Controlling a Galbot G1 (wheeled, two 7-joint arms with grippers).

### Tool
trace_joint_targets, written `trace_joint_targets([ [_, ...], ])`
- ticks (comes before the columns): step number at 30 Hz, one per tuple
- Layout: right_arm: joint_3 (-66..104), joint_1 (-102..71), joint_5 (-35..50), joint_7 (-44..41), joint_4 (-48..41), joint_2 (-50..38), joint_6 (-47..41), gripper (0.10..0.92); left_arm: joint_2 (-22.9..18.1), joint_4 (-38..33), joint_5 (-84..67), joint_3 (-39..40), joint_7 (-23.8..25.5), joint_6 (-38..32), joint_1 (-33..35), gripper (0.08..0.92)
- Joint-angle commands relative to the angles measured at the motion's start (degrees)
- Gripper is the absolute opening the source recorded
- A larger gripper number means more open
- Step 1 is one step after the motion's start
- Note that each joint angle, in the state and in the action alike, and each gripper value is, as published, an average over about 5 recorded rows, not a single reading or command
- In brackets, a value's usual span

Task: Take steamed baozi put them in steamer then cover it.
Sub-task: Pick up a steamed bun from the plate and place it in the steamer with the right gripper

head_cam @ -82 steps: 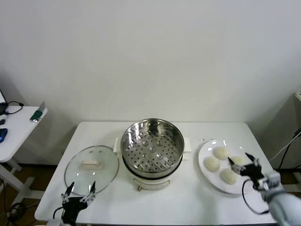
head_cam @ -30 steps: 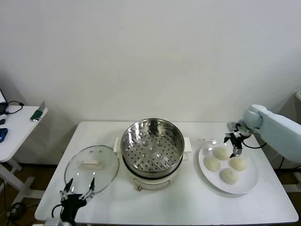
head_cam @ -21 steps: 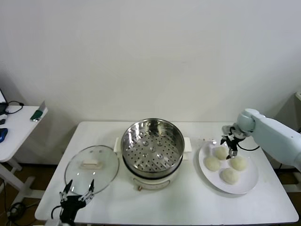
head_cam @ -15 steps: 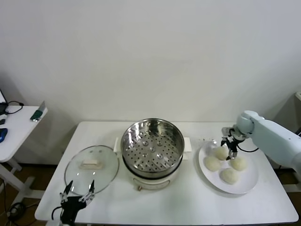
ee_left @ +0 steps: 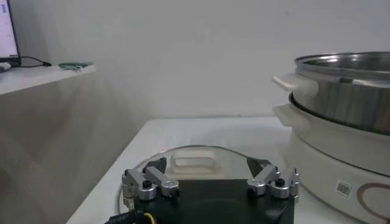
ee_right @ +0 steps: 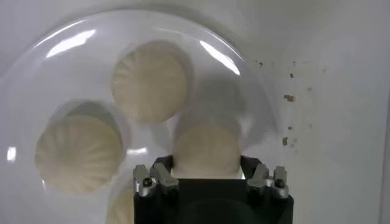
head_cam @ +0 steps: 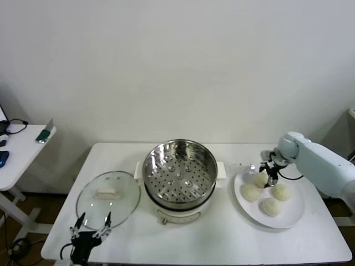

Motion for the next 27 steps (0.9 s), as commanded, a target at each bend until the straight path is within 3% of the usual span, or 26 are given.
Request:
trace_joint_targets([
  [1, -1.9, 3.2, 1.6, -0.2, 2.5, -1.3, 0.8, 0.721, 0.0, -0.1, 0.2, 0.0, 0.0, -0.2, 0.1, 0.823],
  [8, -19.3, 25.2, 10.0, -1.1, 15.8, -4.1, 6.3, 0.721, 1.2, -0.9, -0.4, -0.4, -0.1, -0.8, 0.9, 0.823],
  [16, -34.1, 51.2, 16.4, -0.3, 28.2, 4.7, 17.3, 0.721, 1.3, -1.9, 0.0, -0.1, -0.1, -0.1, 0.5, 0.823],
  [22, -35.0, 55.7, 15.2, 2.0, 31.8, 14.2, 25.1, 0.721, 0.6, -2.1, 0.9, 0.4, 0.0, 0.7, -0.4, 0.823],
  [27, -34.3, 49.9, 9.7, 4.8, 32.1, 20.5, 29.4, 0.721, -0.4, -2.4, 1.7, 0.8, 0.0, 1.0, -0.7, 0.823],
])
